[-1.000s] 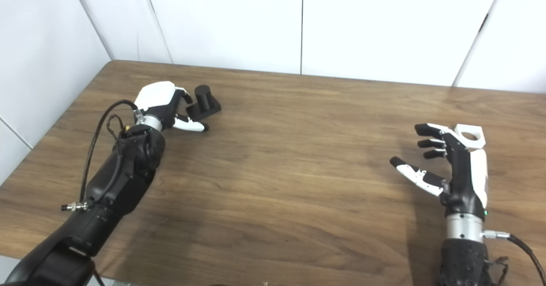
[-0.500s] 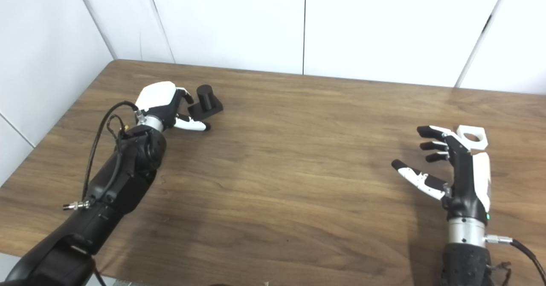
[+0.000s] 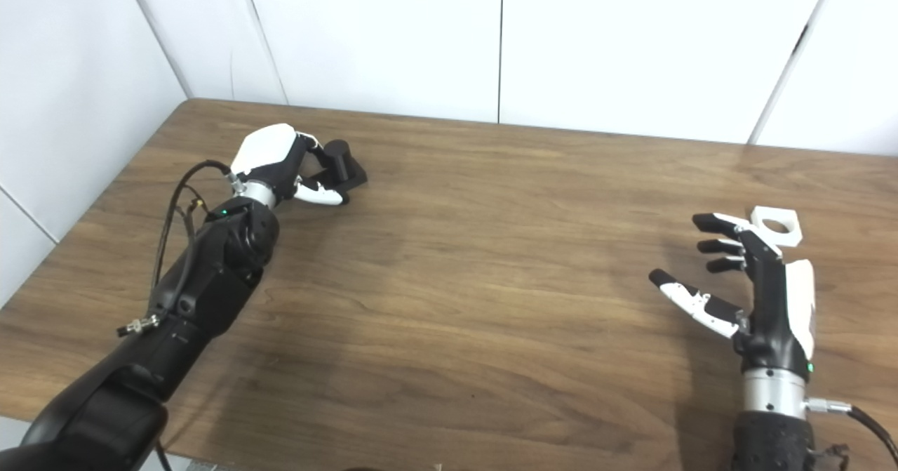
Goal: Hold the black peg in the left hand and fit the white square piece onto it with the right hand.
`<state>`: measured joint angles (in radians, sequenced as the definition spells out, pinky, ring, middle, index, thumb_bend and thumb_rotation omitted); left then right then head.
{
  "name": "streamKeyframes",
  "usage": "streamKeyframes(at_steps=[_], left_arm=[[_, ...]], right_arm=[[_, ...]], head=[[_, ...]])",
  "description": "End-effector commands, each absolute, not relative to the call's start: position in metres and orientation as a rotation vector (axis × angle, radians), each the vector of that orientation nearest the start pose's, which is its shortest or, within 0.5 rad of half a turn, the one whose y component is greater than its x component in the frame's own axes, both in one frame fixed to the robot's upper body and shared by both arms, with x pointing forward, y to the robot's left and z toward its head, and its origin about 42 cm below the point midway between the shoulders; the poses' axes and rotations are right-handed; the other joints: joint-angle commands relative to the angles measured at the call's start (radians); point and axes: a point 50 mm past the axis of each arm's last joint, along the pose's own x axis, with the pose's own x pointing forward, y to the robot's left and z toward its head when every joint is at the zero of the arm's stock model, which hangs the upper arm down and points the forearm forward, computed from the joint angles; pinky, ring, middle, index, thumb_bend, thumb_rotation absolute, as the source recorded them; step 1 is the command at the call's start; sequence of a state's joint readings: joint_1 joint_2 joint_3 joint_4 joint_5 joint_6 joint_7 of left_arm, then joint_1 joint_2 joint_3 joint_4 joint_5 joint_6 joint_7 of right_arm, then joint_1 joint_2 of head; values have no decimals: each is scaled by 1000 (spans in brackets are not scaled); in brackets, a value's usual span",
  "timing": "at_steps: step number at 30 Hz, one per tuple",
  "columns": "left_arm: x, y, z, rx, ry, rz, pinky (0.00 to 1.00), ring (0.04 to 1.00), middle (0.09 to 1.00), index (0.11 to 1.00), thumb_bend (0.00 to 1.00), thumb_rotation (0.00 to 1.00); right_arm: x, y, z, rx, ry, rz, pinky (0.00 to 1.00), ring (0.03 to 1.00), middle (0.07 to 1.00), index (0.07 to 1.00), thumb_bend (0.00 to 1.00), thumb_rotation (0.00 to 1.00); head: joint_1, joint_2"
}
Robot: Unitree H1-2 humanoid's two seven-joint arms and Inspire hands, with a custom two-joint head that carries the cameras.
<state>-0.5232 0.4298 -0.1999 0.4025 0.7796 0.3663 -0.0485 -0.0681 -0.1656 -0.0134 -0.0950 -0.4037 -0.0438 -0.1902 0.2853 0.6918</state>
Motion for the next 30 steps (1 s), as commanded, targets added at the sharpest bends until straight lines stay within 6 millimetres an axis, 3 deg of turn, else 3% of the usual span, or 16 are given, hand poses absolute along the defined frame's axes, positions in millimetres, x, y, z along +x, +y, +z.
streamKeyframes(at_steps=[1,17,19,22,30], left_arm=[[453,332,185,1290,201,131,663,809,819,580,654,244],[460,332,167,1280,235,82,625,800,811,573,639,291],[459,331,165,1276,233,77,612,793,807,572,640,246],[458,330,161,1252,235,58,618,796,810,506,531,103],[456,328,159,1194,169,-69,664,795,811,491,516,65]], right_arm=[[303,-268,163,-553,-303,-210,532,636,711,681,678,168],[299,-269,169,-568,-314,-224,522,627,694,671,665,167],[298,-269,169,-566,-310,-223,521,625,687,670,667,164],[297,-270,170,-566,-309,-222,518,625,689,668,669,163],[298,-273,172,-576,-312,-225,531,628,699,674,667,155]], head=[[0,0],[-17,9],[-22,11],[-26,10],[-28,14]])
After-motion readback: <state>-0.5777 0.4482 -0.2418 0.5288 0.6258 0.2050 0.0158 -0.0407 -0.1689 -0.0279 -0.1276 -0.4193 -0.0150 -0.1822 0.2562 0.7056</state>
